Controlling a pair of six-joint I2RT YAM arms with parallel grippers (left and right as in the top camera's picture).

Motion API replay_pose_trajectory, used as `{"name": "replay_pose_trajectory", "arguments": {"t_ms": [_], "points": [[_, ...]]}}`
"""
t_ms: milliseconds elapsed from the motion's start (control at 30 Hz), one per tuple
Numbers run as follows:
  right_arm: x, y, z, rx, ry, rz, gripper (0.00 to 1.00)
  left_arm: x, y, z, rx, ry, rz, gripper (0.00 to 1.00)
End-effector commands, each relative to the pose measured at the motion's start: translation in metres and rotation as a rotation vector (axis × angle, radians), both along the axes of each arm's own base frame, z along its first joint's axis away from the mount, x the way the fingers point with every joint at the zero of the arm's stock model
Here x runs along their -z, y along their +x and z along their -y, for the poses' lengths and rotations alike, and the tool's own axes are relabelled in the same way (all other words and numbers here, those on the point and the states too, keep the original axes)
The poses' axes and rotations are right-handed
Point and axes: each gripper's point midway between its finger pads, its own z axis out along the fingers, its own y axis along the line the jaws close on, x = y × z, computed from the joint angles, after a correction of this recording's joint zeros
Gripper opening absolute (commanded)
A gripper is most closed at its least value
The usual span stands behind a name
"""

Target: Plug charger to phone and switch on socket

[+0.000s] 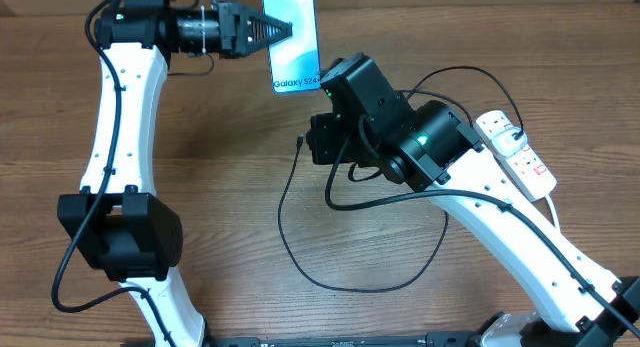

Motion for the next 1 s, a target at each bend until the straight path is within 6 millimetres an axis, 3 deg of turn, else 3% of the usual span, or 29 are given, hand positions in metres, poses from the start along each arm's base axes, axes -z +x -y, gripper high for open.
{"name": "replay_pose_trajectory", "arguments": {"t_ms": [0, 167, 233, 333, 467, 633, 800, 967], "points": [[0.005, 0.009, 0.017, 0.174, -0.031, -0.028, 0.39, 0.048, 0.02, -0.035, -0.24, 0.355, -0.056, 0.04], [0.037, 0.008, 0.003, 0.124, -0.081, -0.151, 0.46, 0.098, 0.019, -0.095, -0.527, 0.674, -0.292, 0.04], [0.042, 0.013, 0.001, 0.111, -0.119, -0.199, 0.48, 0.109, 0.014, -0.119, -0.636, 0.75, -0.379, 0.04], [0.045, 0.03, -0.001, 0.131, -0.171, -0.231, 0.49, 0.113, 0.01, -0.137, -0.692, 0.773, -0.434, 0.04], [0.062, 0.056, -0.013, 0.165, -0.192, -0.237, 0.5, 0.115, 0.005, -0.153, -0.723, 0.769, -0.483, 0.04], [0.119, 0.082, -0.023, 0.271, -0.23, -0.277, 0.5, 0.117, 0.0, -0.169, -0.747, 0.769, -0.519, 0.04], [0.18, 0.097, -0.036, 0.304, -0.258, -0.325, 0.48, 0.119, -0.005, -0.171, -0.699, 0.799, -0.496, 0.04], [0.213, 0.104, -0.029, 0.367, -0.316, -0.331, 0.46, 0.119, -0.006, -0.17, -0.696, 0.8, -0.498, 0.04]]}}
